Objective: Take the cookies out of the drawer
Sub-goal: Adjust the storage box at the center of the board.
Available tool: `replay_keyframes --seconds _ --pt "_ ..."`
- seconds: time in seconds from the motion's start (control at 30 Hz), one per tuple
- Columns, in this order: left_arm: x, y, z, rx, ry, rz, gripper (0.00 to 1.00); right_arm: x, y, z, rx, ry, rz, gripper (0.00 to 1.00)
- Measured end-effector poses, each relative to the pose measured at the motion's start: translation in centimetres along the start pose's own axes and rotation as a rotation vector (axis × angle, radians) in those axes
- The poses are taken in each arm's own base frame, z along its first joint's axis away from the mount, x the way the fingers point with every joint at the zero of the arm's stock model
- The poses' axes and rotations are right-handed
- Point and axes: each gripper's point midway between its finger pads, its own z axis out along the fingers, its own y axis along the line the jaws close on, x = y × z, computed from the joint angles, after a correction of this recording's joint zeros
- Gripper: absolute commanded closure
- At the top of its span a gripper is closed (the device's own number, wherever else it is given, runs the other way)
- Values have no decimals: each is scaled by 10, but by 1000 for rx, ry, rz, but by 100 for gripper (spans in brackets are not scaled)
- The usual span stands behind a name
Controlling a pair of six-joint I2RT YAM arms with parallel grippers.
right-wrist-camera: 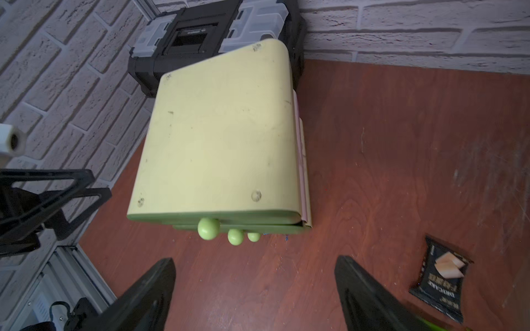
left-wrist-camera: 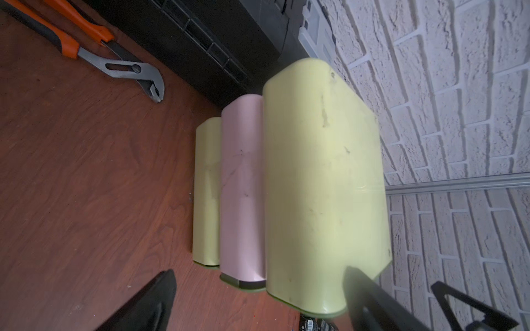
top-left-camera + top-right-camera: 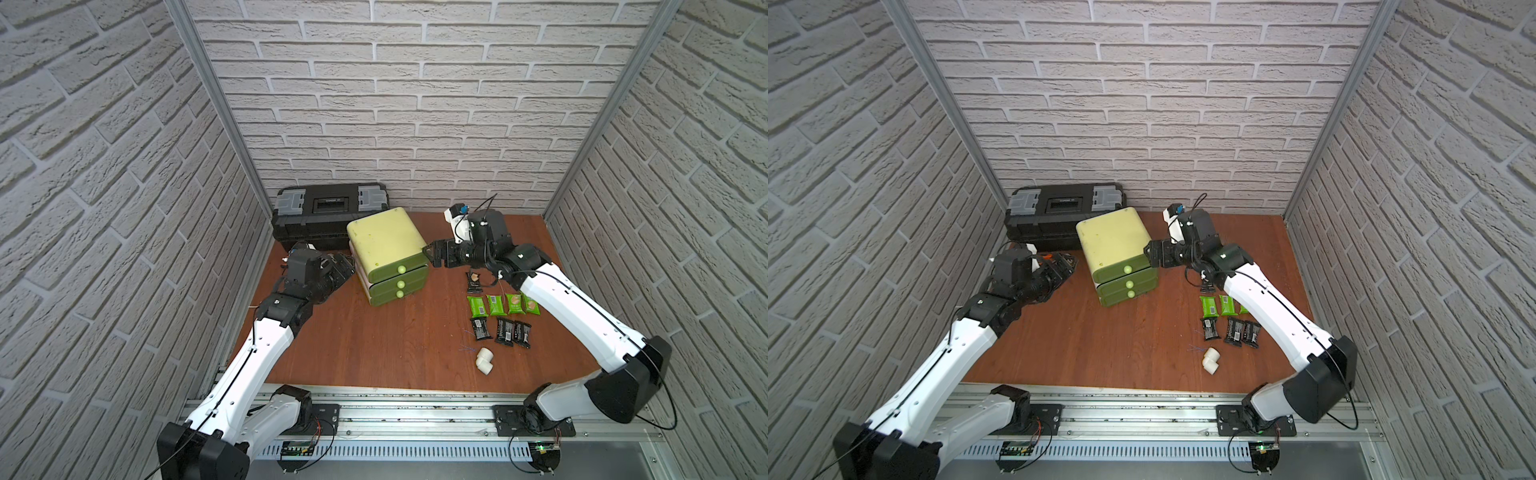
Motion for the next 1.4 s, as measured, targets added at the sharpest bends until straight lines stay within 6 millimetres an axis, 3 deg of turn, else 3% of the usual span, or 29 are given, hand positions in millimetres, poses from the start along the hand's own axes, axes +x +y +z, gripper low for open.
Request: replay_keyframes --seconds 0.17,0.3,0.47,0.73,0.87,1.07,1.3,1.4 --pt "-11 -13 16 17 23 29 5 -23 6 46 -99 74 -5 11" --pt "-20 -19 29 35 25 43 8 -12 -6 80 -103 162 11 14" --pt "-24 -19 49 22 56 69 16 2 -16 92 -127 228 36 21" --pt "-32 -30 64 38 70 121 33 5 -14 88 -164 250 32 32" --pt "-30 -33 68 54 78 141 38 16 -10 83 -199 263 42 34" --pt "-18 -48 72 77 98 195 42 40 2 57 -231 282 52 35" --pt "-4 -63 76 98 118 258 38 71 15 22 -236 308 83 30" --pt "-1 -66 77 102 128 274 26 75 17 8 -217 288 79 21"
